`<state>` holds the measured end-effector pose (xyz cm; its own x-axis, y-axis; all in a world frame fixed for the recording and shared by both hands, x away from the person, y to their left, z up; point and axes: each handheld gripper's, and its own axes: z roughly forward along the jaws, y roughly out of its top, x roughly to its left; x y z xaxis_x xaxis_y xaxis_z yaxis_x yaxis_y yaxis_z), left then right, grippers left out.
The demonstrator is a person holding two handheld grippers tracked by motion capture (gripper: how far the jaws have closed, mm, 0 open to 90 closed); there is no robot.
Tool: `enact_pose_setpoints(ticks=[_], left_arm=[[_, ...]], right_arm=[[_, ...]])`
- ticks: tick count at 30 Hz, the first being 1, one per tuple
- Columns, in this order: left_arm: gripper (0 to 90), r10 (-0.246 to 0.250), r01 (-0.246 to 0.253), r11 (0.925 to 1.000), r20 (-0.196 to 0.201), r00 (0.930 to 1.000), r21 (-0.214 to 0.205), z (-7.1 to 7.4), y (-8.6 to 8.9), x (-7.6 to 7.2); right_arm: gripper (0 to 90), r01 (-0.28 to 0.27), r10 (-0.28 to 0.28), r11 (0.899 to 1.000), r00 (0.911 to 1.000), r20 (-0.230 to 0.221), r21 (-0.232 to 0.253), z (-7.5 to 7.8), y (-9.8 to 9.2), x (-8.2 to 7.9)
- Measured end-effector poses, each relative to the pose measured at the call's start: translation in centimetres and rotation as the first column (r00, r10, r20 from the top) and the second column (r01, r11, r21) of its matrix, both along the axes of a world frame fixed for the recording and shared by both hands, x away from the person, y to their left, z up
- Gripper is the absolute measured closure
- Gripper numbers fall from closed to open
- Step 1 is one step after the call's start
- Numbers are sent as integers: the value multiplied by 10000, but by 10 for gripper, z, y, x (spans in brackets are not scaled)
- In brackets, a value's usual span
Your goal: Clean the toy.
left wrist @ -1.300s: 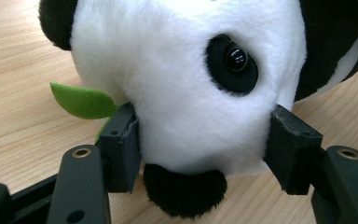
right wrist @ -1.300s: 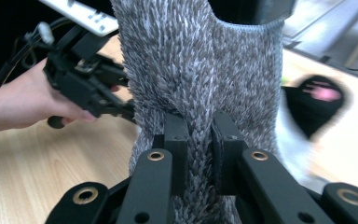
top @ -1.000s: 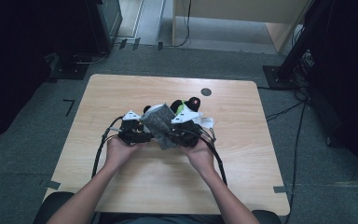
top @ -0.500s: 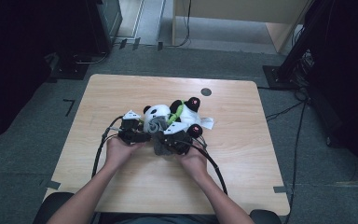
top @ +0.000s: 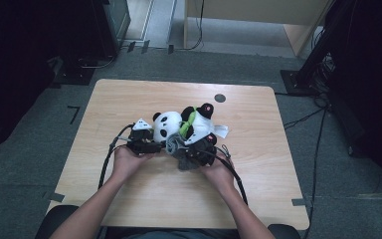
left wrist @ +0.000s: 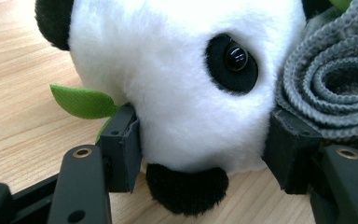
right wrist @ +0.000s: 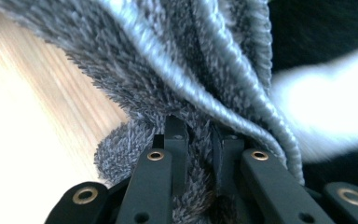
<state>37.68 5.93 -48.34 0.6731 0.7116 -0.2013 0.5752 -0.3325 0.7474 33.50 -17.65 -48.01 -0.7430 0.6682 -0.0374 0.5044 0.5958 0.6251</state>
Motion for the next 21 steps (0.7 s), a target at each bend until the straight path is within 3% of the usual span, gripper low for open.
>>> enact_pose_setpoints(ticks=[6,9,13,21], left_arm=[[366,45,-46,9999,-60,10000,-91,0,1,1],[367,51,-52,9999,-81,10000,-93,0,1,1],[367,-2,2,10000,-27,10000,38,0,0,0],[366,54,-55,9999,-92,9999,-134,0,1,2]], right_arm=[[799,171,-168,9990,9998,70,-409,10,-14,-5],[799,321,-317,9989,9994,118,-351,16,-22,-5],[795,421,-421,9991,9991,86,-5,26,-34,-9],[798,767,-788,9955,9961,385,551,45,-58,-15]])
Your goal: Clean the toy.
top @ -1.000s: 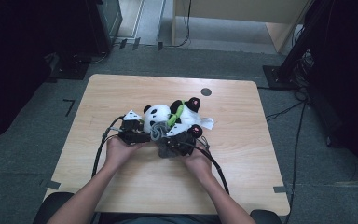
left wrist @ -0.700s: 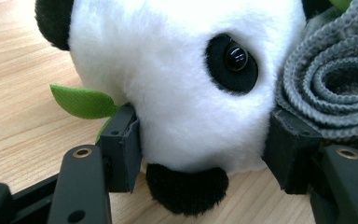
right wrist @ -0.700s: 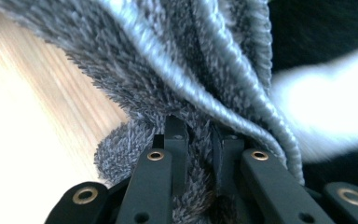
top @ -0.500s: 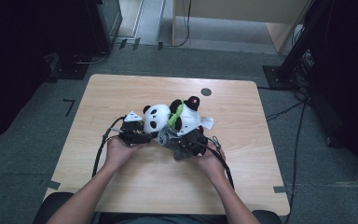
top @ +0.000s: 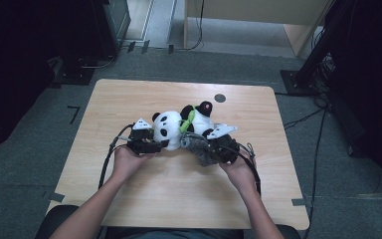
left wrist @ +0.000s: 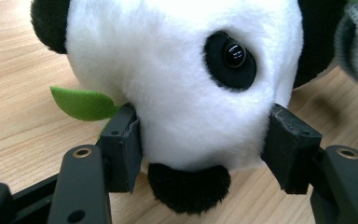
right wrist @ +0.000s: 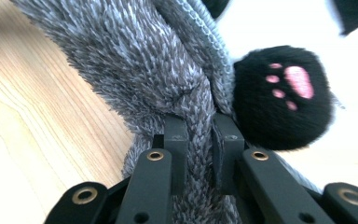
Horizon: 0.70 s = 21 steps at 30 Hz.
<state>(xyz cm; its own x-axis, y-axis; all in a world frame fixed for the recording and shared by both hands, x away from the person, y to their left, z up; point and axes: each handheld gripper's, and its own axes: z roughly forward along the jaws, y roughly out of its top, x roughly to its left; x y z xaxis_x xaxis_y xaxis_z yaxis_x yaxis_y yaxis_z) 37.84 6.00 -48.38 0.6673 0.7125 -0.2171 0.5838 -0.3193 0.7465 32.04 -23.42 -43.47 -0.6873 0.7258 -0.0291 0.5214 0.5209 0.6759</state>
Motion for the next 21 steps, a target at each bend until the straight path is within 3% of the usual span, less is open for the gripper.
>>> enact_pose_setpoints(ticks=[7,14,21], left_arm=[[366,9,-9,10000,9,10000,-54,-1,0,0],[362,17,-20,9996,-115,9999,-293,-1,1,1],[362,-12,10,9996,-90,10000,-267,-1,2,1]], right_arm=[[797,496,-516,9971,9980,351,574,20,-22,-3],[797,985,-1027,9916,9936,474,835,26,-39,-3],[797,1578,-1644,9820,9847,583,1043,28,-58,-1]])
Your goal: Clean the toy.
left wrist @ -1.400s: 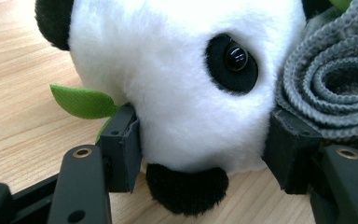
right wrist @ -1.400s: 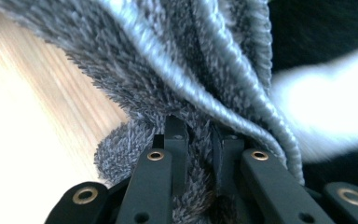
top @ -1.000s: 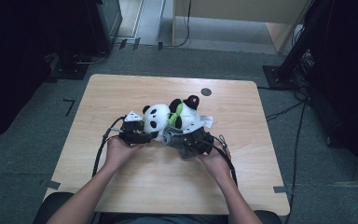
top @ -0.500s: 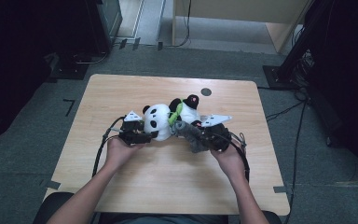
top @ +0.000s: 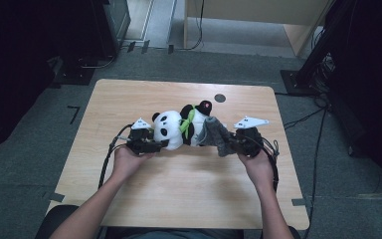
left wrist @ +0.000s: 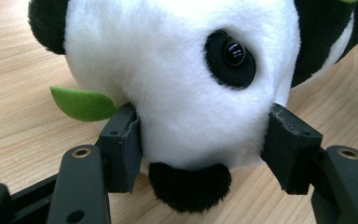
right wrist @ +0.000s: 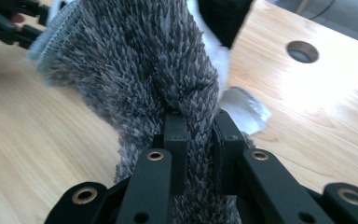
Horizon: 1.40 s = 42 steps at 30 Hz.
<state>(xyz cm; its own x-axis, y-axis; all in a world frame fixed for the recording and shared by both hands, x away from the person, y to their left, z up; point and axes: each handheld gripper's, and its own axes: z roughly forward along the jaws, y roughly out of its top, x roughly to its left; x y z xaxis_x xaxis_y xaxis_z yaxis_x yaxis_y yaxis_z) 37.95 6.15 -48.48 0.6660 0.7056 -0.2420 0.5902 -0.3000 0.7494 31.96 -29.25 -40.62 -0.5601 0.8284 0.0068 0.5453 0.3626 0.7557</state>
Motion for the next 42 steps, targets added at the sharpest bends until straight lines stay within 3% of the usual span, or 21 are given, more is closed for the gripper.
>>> enact_pose_setpoints(ticks=[7,13,26,32,35,38,40,42], left_arm=[[358,-131,132,9999,-31,9999,68,1,2,2],[358,-253,251,9994,102,9996,244,2,2,1],[356,-168,165,9998,212,9996,141,1,2,3],[354,-125,123,9999,207,9997,78,0,2,5],[353,-123,121,9999,226,9997,80,0,2,5],[348,-108,106,9999,273,9996,77,0,2,4],[344,-105,103,9999,294,9995,73,-1,2,4],[341,-103,101,9999,298,9995,65,-1,2,4]], right_arm=[[798,744,-751,9967,9970,209,325,3,-23,3],[798,1266,-1273,9906,9918,116,521,0,-41,10],[797,2262,-2253,9716,9741,-206,693,-25,-69,41],[797,2994,-2931,9498,9531,-759,911,-50,-87,63],[791,3204,-3144,9449,9453,-867,672,-63,-93,71],[787,3669,-3604,9296,9251,-1198,360,-81,-97,80],[776,3764,-3658,9246,9203,-1385,590,-89,-100,84],[756,3727,-3616,9255,9224,-1355,676,-93,-100,85]])
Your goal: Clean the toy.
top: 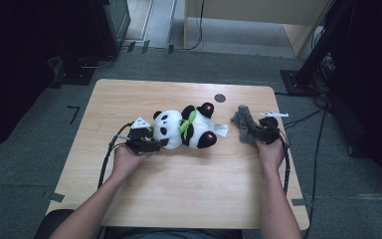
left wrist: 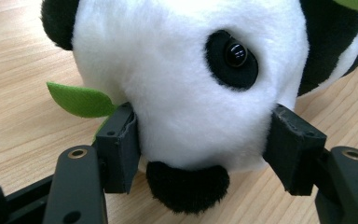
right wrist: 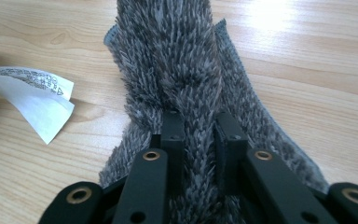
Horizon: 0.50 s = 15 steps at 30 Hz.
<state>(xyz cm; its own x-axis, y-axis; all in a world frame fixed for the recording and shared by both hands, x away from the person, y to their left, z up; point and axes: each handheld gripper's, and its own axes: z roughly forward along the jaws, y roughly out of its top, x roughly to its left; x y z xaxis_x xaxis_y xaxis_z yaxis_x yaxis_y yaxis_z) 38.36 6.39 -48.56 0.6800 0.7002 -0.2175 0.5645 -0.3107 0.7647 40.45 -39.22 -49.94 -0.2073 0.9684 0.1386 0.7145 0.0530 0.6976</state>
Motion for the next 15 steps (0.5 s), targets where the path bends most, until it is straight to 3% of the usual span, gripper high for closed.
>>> enact_pose_setpoints(ticks=[5,9,15], left_arm=[[333,-4,4,10000,6,10000,2,0,0,0],[314,55,-55,10000,-55,10000,-45,0,0,0],[293,65,-66,10000,-98,9999,-62,0,0,1]], right_arm=[[679,-196,193,9996,9997,139,202,-6,-2,-2],[630,-238,236,9988,9997,52,427,-5,-4,-2],[477,-172,166,9984,9998,125,544,3,-6,-5]])
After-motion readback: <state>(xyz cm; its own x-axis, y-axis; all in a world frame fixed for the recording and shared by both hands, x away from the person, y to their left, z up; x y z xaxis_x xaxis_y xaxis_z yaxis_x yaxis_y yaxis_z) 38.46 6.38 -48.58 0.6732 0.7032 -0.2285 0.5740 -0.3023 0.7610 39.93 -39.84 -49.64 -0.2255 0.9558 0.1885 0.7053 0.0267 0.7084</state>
